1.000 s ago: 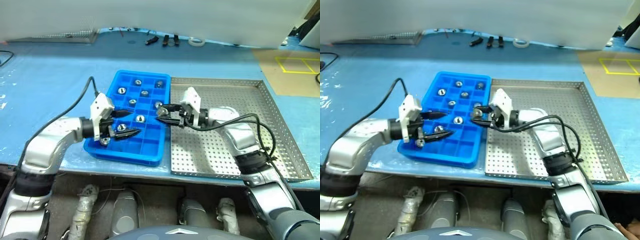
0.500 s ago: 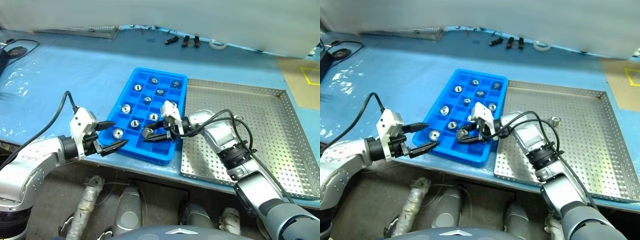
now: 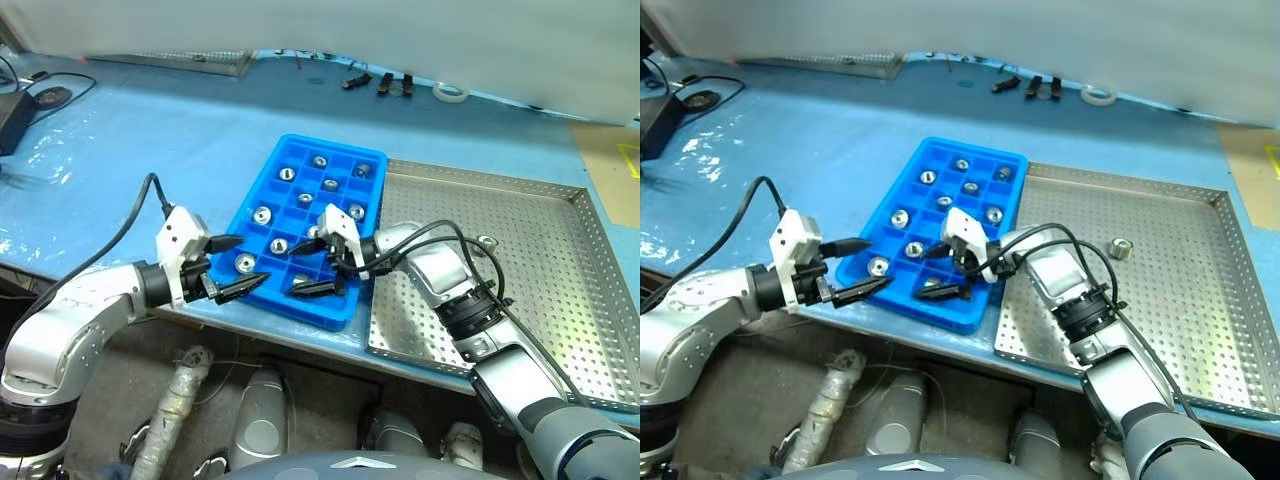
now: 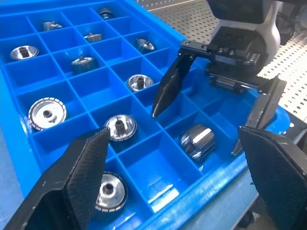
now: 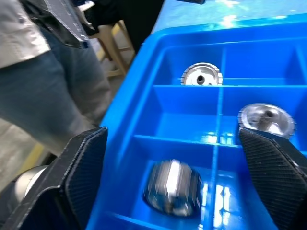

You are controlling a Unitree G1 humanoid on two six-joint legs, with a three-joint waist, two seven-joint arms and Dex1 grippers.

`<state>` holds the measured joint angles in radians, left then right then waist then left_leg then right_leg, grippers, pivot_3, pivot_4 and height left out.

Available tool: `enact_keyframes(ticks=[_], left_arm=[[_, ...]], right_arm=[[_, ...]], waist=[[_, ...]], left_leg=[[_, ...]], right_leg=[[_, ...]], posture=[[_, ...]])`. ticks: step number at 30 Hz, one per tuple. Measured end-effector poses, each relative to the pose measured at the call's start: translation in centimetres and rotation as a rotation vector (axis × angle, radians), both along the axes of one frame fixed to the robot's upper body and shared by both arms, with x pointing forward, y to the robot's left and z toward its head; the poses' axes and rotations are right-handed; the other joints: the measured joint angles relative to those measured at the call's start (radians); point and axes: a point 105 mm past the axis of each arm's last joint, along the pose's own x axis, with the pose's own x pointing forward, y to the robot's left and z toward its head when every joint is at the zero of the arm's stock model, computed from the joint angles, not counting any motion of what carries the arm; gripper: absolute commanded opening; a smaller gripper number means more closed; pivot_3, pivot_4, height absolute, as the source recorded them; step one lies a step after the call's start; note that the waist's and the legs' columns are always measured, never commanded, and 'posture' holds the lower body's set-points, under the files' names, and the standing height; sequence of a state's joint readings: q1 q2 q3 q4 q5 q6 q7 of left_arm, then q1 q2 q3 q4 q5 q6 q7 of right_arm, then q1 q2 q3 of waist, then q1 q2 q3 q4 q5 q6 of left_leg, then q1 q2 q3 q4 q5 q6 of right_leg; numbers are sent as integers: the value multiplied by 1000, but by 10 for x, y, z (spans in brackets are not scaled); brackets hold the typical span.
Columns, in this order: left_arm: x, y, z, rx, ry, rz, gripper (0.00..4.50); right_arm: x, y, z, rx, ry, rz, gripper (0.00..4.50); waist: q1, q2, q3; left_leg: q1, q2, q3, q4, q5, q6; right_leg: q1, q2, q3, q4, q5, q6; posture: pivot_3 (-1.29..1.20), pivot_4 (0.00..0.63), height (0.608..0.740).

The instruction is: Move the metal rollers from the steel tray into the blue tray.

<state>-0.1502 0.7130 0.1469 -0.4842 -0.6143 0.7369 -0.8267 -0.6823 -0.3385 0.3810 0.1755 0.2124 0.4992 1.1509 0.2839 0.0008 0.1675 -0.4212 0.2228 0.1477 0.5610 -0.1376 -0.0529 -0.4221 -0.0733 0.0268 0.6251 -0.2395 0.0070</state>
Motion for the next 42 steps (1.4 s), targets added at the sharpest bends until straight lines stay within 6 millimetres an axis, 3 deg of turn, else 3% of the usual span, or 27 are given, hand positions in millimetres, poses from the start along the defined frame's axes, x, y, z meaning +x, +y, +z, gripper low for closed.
enact_keyframes(ticks=[7, 16, 25, 33, 42], left_arm=[[19, -8, 5, -1, -21, -66, 4500], [62, -49, 19, -35, -94, -219, 4500], [71, -89, 18, -41, -92, -424, 4500], [71, -98, 15, -45, -76, -479, 4500], [70, -96, 11, -48, -66, -474, 4500]], right_arm=[[17, -16, 22, 38, -124, -133, 4476], [41, -68, 51, 92, -258, -466, 4476], [50, -136, 28, 65, -271, -881, 4476], [64, -187, 19, 49, -327, -1184, 4476], [74, -189, -17, -25, -257, -1227, 4476]], waist=[[-29, 0, 0], [-122, -1, -1], [-214, -1, -1], [-242, -1, -1], [-243, -1, -1]], left_leg=[[0, -1, 0, 1, 1, -1], [1, -1, 1, 3, 2, -2], [4, -2, 2, 3, 2, -2], [6, -2, 3, 4, 3, 0], [7, -2, 3, 4, 3, 1]], right_leg=[[0, 0, 0, 2, 2, 3], [0, 0, 2, 5, 3, 5], [0, 0, 2, 9, 3, 5], [2, 0, 4, 10, 1, 0], [3, 0, 4, 10, 1, 0]], posture=[[182, 150, 740], [-66, 150, 740], [-198, 150, 740], [-199, 150, 740], [-186, 150, 740]])
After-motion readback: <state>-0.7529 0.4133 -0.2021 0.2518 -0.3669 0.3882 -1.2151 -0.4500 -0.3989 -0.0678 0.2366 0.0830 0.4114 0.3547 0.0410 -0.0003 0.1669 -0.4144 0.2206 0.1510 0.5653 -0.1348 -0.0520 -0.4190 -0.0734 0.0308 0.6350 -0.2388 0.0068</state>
